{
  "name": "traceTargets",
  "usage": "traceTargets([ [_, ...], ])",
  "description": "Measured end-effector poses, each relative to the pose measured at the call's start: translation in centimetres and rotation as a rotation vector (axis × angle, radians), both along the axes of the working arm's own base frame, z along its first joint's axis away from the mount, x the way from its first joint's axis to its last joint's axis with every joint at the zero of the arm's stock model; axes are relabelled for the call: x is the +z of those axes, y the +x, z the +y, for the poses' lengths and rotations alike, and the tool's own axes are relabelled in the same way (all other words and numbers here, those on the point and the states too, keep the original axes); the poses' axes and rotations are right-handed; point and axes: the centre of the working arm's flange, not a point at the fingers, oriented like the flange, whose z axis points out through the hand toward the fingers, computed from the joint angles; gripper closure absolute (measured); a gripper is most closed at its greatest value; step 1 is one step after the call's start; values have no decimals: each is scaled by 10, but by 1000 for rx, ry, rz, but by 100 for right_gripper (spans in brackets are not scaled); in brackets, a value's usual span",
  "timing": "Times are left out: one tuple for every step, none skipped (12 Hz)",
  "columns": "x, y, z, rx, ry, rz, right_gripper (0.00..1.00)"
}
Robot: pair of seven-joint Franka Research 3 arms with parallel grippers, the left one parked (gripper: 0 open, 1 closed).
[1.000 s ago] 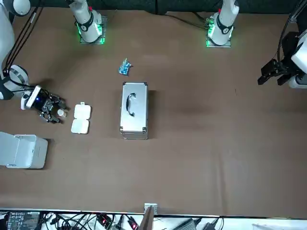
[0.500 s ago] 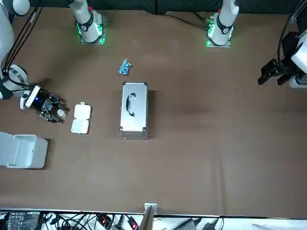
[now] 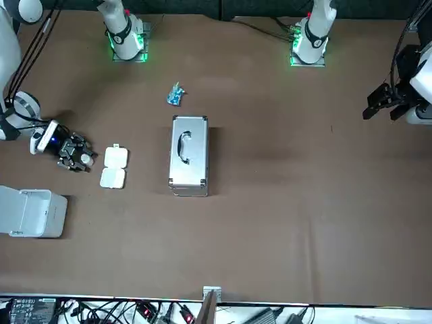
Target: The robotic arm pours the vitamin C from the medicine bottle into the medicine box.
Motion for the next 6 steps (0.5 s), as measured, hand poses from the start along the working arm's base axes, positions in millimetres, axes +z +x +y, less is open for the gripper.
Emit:
traceTargets([
  [-2, -1, 0, 0, 2, 3, 32],
  [-2, -1, 1, -1, 4, 3, 32],
  [-2, -1, 1, -4, 6, 2, 33],
  [-2, 0, 1, -9, 8, 0, 33],
  [-2, 0, 1, -10, 12, -2, 33],
  [-1, 0, 2, -10, 18, -4, 33],
])
